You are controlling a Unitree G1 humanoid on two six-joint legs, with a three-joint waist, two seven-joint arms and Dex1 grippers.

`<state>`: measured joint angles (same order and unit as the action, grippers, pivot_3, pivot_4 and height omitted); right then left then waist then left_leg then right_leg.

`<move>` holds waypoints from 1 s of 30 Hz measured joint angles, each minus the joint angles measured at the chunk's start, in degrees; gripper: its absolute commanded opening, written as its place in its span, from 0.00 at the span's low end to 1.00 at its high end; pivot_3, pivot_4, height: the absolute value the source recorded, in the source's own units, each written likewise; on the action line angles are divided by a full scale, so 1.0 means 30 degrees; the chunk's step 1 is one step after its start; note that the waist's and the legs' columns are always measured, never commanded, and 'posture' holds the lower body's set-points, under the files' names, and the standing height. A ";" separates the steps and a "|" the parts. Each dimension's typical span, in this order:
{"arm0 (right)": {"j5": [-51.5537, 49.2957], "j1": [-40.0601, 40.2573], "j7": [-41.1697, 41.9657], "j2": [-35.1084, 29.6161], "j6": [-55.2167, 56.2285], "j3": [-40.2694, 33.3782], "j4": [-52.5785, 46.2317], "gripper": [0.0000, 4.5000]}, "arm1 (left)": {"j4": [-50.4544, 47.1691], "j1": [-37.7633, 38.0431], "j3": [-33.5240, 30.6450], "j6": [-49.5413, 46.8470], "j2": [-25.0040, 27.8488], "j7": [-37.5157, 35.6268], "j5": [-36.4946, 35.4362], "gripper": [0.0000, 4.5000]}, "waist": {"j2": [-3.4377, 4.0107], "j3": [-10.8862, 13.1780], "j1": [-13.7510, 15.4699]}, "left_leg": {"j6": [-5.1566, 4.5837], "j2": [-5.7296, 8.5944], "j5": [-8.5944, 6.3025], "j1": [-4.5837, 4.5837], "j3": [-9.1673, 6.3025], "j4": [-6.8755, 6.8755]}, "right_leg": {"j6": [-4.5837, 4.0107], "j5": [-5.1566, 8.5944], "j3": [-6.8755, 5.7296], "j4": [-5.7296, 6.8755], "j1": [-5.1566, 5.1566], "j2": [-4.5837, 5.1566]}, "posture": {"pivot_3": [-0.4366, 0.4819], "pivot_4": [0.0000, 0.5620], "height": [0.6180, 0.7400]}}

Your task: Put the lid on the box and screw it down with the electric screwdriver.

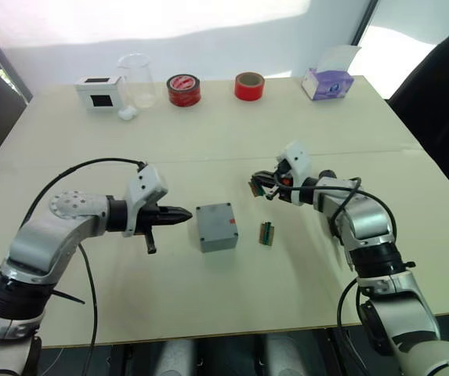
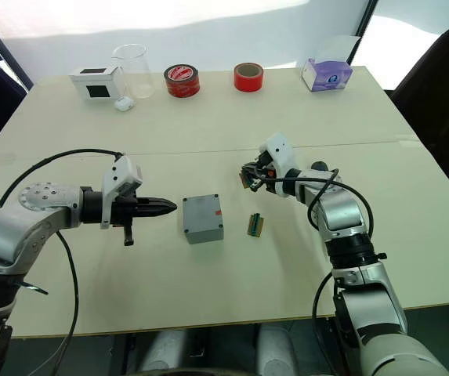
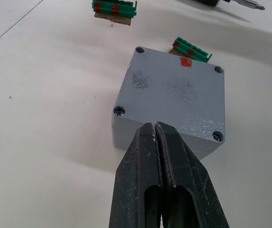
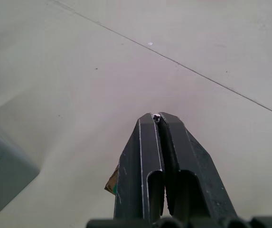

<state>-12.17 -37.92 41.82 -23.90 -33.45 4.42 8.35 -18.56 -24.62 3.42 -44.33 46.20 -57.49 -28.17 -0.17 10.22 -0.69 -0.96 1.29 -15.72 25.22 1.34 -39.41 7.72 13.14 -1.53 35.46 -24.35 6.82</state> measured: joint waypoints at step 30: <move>-0.1023 0.1255 0.0897 0.0542 0.0895 -0.0445 0.0993 0.01 | 0.0147 0.0066 0.0131 0.0297 -0.0125 0.0126 0.0026 0.00 | 0.0001 0.0000 -0.0004 | 0.0003 -0.0002 0.0002 -0.0006 0.0000 0.0001 | 0.0000 0.0000 0.0003 0.0003 0.0001 -0.0001 | 0.48 0.27 1.00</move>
<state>-15.24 -34.16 44.51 -22.27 -30.76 3.08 11.33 -18.12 -24.43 3.81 -43.44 45.83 -57.11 -28.09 -0.17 10.22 -0.70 -0.95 1.29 -15.71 25.21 1.34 -39.41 7.72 13.14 -1.52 35.47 -24.34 6.81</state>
